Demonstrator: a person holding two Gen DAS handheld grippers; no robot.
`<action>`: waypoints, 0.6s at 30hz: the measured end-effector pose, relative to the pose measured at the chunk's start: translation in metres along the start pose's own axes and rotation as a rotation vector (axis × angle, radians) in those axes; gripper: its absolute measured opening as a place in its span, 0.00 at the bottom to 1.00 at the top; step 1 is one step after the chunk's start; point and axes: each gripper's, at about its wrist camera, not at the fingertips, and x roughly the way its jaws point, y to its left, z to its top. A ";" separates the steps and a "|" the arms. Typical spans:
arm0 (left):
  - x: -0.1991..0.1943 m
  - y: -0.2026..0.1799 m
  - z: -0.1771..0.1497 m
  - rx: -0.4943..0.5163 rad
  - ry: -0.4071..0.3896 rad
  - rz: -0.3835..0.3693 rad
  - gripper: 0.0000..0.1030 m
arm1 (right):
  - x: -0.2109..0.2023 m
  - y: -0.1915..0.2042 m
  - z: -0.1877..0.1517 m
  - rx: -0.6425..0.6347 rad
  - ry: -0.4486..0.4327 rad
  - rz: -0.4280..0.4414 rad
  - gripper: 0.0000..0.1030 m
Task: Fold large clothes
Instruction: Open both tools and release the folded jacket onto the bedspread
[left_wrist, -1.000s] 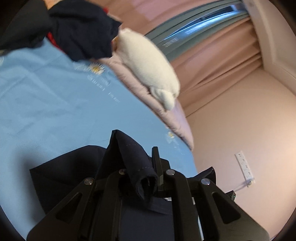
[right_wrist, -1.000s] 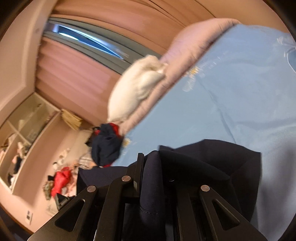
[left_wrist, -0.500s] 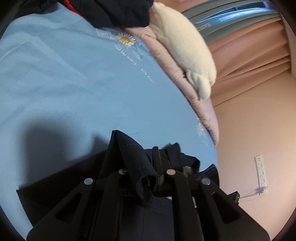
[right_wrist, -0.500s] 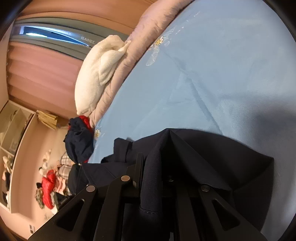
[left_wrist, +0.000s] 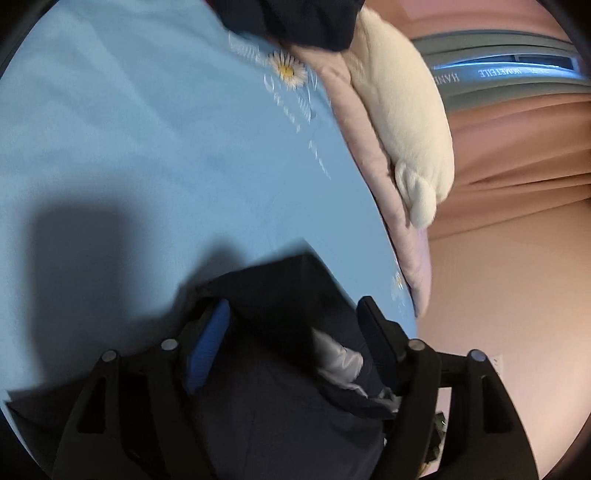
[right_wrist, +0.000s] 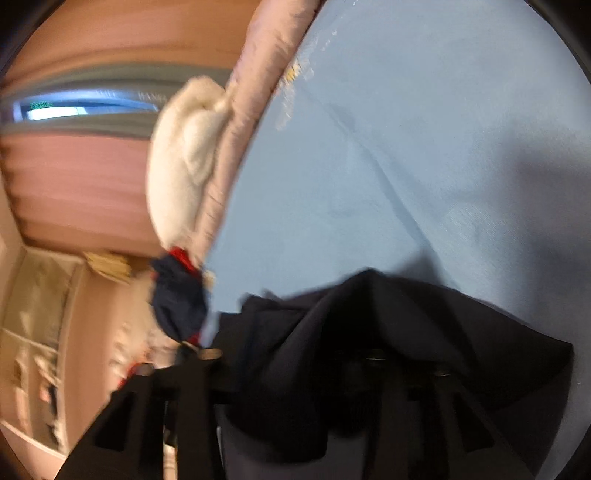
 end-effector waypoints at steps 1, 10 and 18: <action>0.000 -0.003 0.002 0.010 -0.007 0.000 0.70 | -0.001 0.002 0.003 0.000 -0.015 0.009 0.58; -0.018 -0.016 0.000 0.158 -0.042 0.158 0.70 | -0.040 0.015 0.001 -0.086 -0.198 -0.098 0.58; -0.065 -0.035 -0.073 0.527 -0.022 0.247 0.70 | -0.079 0.057 -0.075 -0.519 -0.160 -0.359 0.58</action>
